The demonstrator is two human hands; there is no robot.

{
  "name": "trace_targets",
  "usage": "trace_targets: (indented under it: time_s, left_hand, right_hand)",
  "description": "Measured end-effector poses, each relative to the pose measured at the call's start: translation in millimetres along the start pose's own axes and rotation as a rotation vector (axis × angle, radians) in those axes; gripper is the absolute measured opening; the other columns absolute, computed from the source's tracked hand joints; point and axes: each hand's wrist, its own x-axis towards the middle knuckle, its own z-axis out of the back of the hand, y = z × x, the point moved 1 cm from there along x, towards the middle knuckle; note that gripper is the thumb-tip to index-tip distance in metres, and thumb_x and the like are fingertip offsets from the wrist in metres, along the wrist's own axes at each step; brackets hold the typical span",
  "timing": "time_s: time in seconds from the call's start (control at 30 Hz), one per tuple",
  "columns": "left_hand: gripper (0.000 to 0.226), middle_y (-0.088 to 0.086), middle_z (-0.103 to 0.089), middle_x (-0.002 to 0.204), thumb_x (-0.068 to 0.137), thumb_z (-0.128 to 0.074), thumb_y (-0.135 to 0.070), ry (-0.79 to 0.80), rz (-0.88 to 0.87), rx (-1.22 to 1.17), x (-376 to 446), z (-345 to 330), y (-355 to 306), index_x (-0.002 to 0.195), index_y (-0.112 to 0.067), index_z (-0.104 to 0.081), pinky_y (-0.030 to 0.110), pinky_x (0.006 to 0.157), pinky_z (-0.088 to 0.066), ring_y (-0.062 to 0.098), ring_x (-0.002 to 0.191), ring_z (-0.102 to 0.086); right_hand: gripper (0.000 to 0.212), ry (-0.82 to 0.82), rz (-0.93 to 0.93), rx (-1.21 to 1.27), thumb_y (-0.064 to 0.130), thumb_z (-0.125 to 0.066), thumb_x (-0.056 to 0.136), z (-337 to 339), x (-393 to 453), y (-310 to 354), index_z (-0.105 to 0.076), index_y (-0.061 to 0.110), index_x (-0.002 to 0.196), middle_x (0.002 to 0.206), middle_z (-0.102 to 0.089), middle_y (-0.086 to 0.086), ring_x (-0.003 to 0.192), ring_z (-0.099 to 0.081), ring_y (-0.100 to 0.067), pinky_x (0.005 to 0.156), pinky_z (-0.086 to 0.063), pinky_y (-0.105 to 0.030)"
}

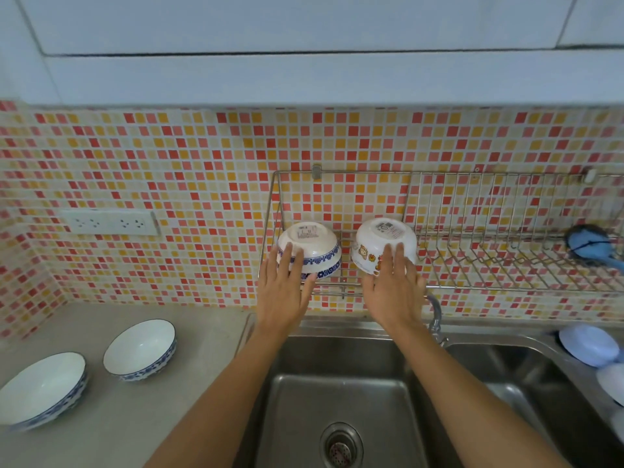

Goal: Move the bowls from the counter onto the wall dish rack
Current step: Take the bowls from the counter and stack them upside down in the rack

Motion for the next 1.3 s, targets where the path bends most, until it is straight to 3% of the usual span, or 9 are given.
trace_targets:
  time_s: [0.13,0.3,0.5,0.57,0.67,0.77,0.93,1.13,1.3]
  left_hand:
    - [0.079,0.002,-0.010,0.161,0.089,0.003,-0.064,0.107,0.055,-0.032,-3.2,1.0,0.9,0.152,-0.020,-0.014,0.038,0.117,0.011,0.022,0.148,0.001]
    - [0.076,0.001,-0.001,0.161,0.091,0.000,-0.063,0.189,0.051,-0.048,-1.9,7.1,0.6,0.153,-0.019,-0.005,0.037,0.116,0.014,0.020,0.148,0.009]
    - [0.074,0.004,-0.010,0.161,0.093,-0.007,-0.062,0.207,0.020,-0.017,-8.2,10.3,0.7,0.152,-0.018,-0.010,0.041,0.117,0.010,0.024,0.148,-0.002]
    - [0.075,0.007,-0.013,0.160,0.093,-0.006,-0.062,0.162,-0.021,0.013,-20.6,11.0,3.5,0.152,-0.016,-0.008,0.044,0.117,0.008,0.027,0.148,-0.005]
    - [0.071,0.007,0.003,0.161,0.096,-0.012,-0.059,0.127,-0.074,-0.005,-46.6,8.6,15.3,0.152,-0.018,0.004,0.046,0.119,0.004,0.025,0.147,0.009]
    - [0.072,0.006,0.015,0.160,0.097,-0.014,-0.058,0.177,-0.050,-0.033,-82.7,3.8,39.3,0.151,-0.017,0.010,0.045,0.117,0.009,0.024,0.146,0.019]
    - [0.071,0.004,0.026,0.153,0.095,-0.008,-0.058,0.390,0.184,-0.020,-147.0,-2.7,126.6,0.147,-0.019,0.019,0.043,0.120,0.007,0.026,0.141,0.025]
    - [0.098,0.006,0.022,0.156,0.069,0.026,-0.074,0.371,0.401,-0.011,-186.4,15.4,245.2,0.146,-0.014,0.018,0.038,0.118,0.003,0.029,0.146,0.017]
    - [0.102,0.012,0.011,0.160,0.075,0.011,-0.077,0.356,0.535,-0.094,-192.1,15.7,308.6,0.151,-0.009,0.005,0.037,0.119,-0.001,0.030,0.147,0.008]
  right_hand:
    - [0.067,0.074,0.001,-0.051,0.048,-0.027,0.098,0.2,1.6,0.8,-0.009,0.014,0.153,0.162,-0.006,-0.010,0.146,-0.018,-0.031,0.112,-0.024,-0.050]
    - [0.063,0.081,0.067,-0.049,0.049,-0.016,0.099,-2.6,-3.1,-4.6,-0.015,0.017,0.153,0.162,-0.012,-0.002,0.148,-0.012,-0.027,0.115,-0.017,-0.051]
    - [0.071,-0.032,0.106,-0.071,0.055,-0.009,0.097,-13.0,-32.3,-4.8,-0.021,0.010,0.151,0.158,-0.024,-0.009,0.148,-0.014,-0.027,0.120,-0.003,-0.051]
    - [0.069,-0.055,0.108,-0.024,0.052,-0.013,0.099,-19.3,-44.8,-1.2,-0.015,0.008,0.152,0.160,-0.016,-0.011,0.149,-0.006,-0.029,0.120,-0.006,-0.051]
    - [0.068,-0.055,0.080,0.113,0.049,-0.021,0.102,-30.4,-64.8,12.0,0.000,0.009,0.153,0.161,0.004,-0.009,0.149,0.010,-0.026,0.119,-0.010,-0.049]
    - [0.073,-0.031,0.059,0.227,0.046,-0.029,0.098,-43.0,-85.7,33.7,0.005,0.011,0.153,0.161,0.013,-0.006,0.148,0.008,-0.025,0.113,-0.024,-0.046]
    - [0.073,0.135,0.096,0.258,0.052,-0.027,0.098,-92.2,-124.0,79.9,0.004,0.014,0.153,0.161,0.009,-0.006,0.148,0.003,-0.025,0.118,-0.021,-0.050]
    - [0.097,0.464,0.226,0.245,0.075,0.003,0.082,-170.3,-181.8,156.4,-0.004,0.007,0.150,0.158,0.010,-0.005,0.148,0.005,-0.027,0.121,-0.013,-0.045]
    - [0.069,0.586,0.284,0.261,0.044,-0.034,0.098,-201.3,-192.3,231.1,-0.012,0.007,0.152,0.158,0.007,0.000,0.150,-0.001,-0.024,0.122,-0.011,-0.040]
